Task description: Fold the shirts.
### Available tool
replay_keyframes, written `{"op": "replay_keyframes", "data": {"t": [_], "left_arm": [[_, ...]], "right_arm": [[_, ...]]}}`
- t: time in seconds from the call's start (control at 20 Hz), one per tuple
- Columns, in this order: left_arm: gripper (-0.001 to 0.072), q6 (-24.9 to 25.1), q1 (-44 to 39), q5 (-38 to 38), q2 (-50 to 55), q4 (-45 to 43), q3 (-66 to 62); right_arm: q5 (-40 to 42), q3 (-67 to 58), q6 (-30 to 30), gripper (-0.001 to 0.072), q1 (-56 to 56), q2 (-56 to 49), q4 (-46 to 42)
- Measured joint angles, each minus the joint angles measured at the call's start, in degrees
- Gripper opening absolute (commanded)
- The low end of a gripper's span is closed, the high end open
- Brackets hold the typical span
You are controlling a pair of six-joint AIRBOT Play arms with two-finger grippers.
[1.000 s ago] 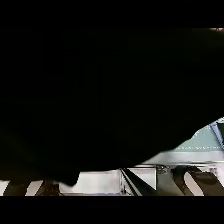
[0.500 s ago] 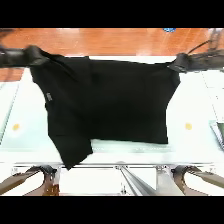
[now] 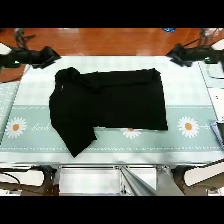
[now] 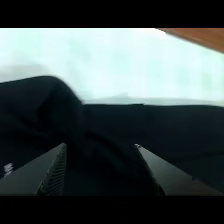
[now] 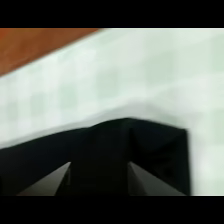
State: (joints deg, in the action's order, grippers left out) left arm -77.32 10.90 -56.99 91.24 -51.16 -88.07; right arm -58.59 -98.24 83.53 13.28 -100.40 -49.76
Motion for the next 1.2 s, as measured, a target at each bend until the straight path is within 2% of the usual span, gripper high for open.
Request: {"op": "replay_keyframes", "data": {"t": [0.2,0.35,0.45,0.55,0.7,0.9,1.2], "left_arm": [[0.0504,-3.37,9.73,-17.75,-0.24,-5.05,-2.14],[0.0505,-2.67,15.67,-25.94,-4.63,-6.93,8.79],[0.0505,-1.77,18.91,-25.81,-8.52,-7.19,18.97],[0.0505,-0.15,21.86,-24.83,-11.85,-6.67,28.89],[0.0505,1.42,24.85,-22.27,-14.29,-5.38,40.0],[0.0505,2.19,24.74,-17.88,-15.37,-4.07,47.15],[0.0502,2.4,18.84,-11.54,-15.06,0.35,50.12]], "right_arm": [[-9.79,0.17,-0.28,0.0407,7.58,4.61,-8.66],[-9.73,13.05,3.08,0.0408,10.78,13.0,-18.93],[-5.31,25.55,5.88,0.0409,11.74,19.56,-22.95],[-1.11,37.33,6.1,0.0409,12.15,25.31,-21.51],[2.62,50.27,0.04,0.0408,12.41,32.02,-12.63],[3.54,58.12,-4.61,0.0408,12.52,38.03,-5.42],[1.6,60.89,-6.99,0.0408,12.57,41.16,-2.49]]}}
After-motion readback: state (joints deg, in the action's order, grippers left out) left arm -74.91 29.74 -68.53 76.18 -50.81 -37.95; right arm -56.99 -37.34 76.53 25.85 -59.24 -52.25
